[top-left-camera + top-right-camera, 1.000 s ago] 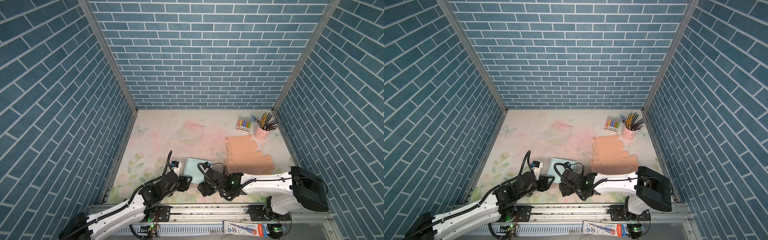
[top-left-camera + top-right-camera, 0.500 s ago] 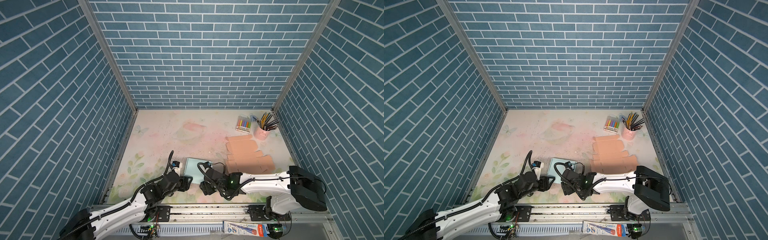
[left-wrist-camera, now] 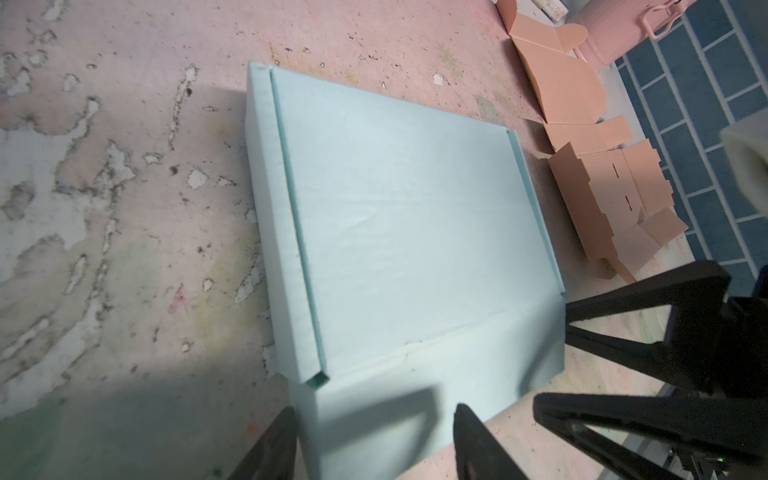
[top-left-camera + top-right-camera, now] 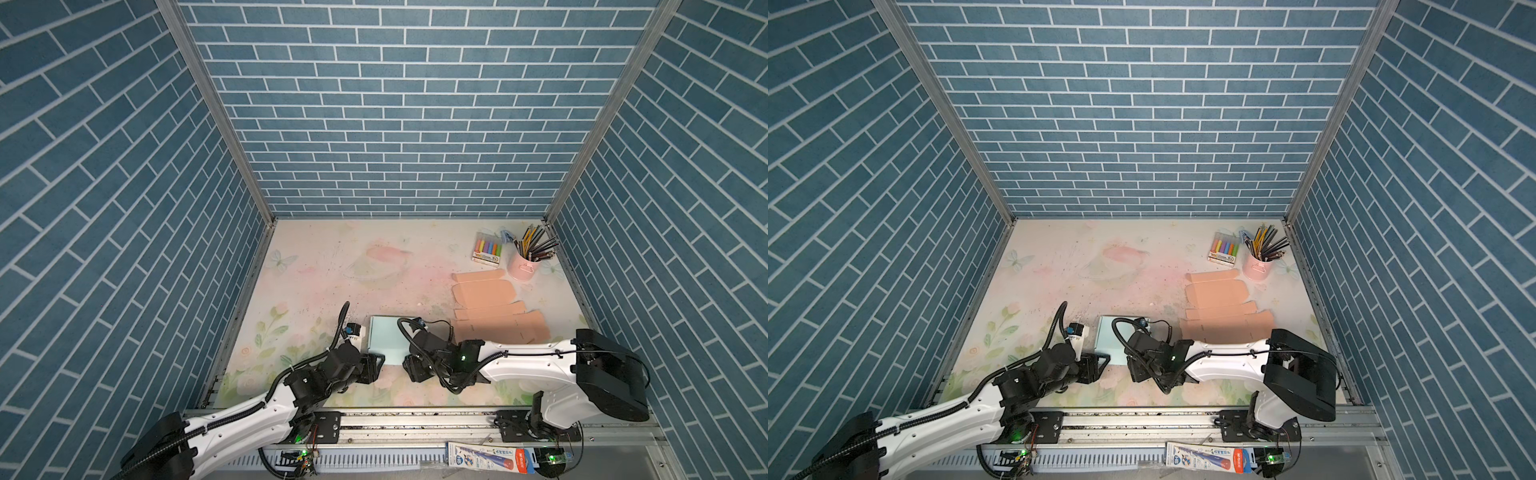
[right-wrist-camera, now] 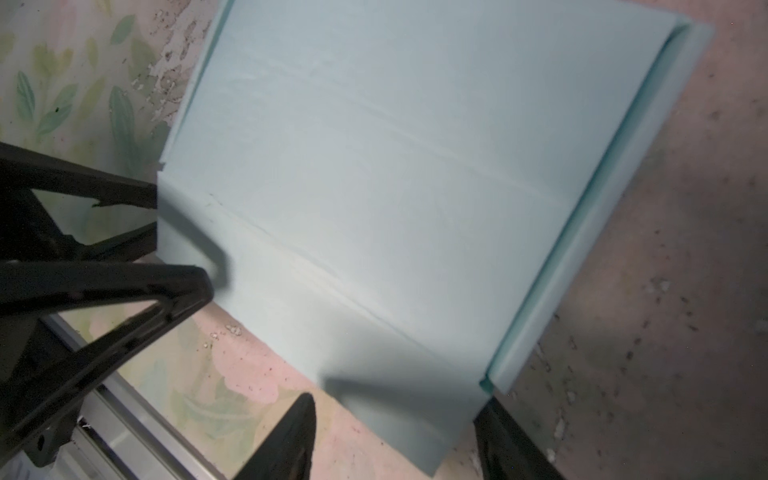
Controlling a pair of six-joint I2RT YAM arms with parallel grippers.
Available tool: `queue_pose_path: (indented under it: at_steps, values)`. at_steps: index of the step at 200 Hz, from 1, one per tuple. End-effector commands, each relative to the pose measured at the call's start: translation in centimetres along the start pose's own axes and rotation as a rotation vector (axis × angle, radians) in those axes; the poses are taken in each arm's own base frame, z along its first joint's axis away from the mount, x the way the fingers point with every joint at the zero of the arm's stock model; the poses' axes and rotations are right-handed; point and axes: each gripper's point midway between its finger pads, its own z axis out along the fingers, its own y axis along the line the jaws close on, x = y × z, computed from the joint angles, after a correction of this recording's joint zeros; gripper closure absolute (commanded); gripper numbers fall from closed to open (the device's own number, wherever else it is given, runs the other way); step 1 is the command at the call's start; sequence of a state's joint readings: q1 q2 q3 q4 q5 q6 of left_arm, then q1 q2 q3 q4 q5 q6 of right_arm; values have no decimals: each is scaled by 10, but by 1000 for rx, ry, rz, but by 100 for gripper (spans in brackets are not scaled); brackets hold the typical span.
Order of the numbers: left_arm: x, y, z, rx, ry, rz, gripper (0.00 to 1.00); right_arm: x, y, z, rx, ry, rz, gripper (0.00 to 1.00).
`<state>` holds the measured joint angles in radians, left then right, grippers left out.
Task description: Fold the paper box
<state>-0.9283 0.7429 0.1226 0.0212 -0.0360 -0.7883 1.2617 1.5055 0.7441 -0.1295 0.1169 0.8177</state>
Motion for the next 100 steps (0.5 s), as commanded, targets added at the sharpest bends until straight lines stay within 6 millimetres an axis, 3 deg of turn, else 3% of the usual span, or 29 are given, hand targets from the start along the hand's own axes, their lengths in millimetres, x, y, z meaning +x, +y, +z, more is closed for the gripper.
queue_pose_path:
  at_steps: [1, 37, 70, 100]
  values:
    - [1, 0, 1, 6, -10, 13, 40, -1, -7, 4, 25, -9, 5, 39]
    - [0, 2, -1, -4, -15, 14, 37, -2, -11, 7, 29, -7, 10, 40]
    - [-3, 8, -5, -23, -29, 8, 19, -3, -14, 8, 32, -7, 7, 40]
    - [-11, 8, -9, -22, -53, 13, 18, -5, -16, 8, 37, -11, 8, 40]
